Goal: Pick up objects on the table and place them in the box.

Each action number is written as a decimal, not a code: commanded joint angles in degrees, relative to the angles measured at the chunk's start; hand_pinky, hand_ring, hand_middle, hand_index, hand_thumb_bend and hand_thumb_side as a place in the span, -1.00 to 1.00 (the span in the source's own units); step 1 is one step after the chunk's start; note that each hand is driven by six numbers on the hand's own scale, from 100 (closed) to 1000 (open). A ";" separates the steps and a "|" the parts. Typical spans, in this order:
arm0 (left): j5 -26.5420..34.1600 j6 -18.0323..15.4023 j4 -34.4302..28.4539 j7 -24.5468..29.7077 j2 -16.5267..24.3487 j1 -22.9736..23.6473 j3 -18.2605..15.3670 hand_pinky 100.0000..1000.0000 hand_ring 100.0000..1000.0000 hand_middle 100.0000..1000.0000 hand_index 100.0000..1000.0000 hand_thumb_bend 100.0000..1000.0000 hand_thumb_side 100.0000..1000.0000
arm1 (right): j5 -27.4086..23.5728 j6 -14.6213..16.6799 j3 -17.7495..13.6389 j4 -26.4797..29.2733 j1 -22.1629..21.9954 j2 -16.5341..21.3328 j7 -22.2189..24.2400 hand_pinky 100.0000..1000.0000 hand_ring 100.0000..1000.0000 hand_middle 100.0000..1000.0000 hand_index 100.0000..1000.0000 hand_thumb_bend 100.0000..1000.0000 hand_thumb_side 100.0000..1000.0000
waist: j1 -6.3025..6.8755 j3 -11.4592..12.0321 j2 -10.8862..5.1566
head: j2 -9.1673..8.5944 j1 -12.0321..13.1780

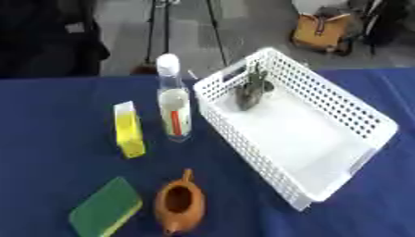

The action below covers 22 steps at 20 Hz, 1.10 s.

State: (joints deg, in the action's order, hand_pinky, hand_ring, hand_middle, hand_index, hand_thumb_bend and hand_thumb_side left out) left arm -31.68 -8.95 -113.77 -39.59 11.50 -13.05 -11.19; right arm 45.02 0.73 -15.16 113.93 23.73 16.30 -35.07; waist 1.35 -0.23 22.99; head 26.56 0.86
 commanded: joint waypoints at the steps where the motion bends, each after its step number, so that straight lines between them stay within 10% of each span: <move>1: 0.17 -0.07 -0.82 0.02 0.64 -0.50 -0.54 0.53 0.05 0.13 0.46 -1.00 1.00 | -0.29 0.13 -0.46 0.66 0.59 0.49 0.18 0.27 0.19 0.11 0.28 -1.00 0.23 | -0.04 0.00 -1.30 | -0.84 0.09; 11: 0.05 0.09 -0.82 0.27 0.71 -0.40 -0.50 0.54 0.07 0.15 0.47 -1.00 1.00 | -0.37 0.18 -0.49 0.66 0.59 0.43 0.29 0.27 0.19 0.11 0.28 -1.00 0.23 | 0.04 -0.08 -1.43 | -0.71 0.17; 16: -1.17 1.85 -0.82 0.77 2.63 0.14 -0.30 0.70 0.44 0.58 0.89 -1.00 1.00 | -0.40 0.21 -0.49 0.66 0.51 0.44 0.33 0.27 0.18 0.11 0.28 -1.00 0.20 | 0.22 0.15 -1.58 | 0.25 0.70; 22: -6.48 9.28 -0.82 7.88 13.80 1.00 2.54 0.91 0.75 0.84 1.00 -1.00 1.00 | -0.35 0.22 -0.39 0.66 0.22 0.59 0.53 0.27 0.18 0.11 0.28 -1.00 0.22 | 0.78 0.81 -2.38 | 0.55 2.36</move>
State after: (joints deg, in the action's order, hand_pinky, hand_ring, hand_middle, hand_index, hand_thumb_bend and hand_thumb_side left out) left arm -36.92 -1.13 -113.77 -32.90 21.65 -12.02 -9.02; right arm 44.79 0.92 -15.16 113.93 23.64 16.29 -34.76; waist 2.15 0.48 21.98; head 26.71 2.88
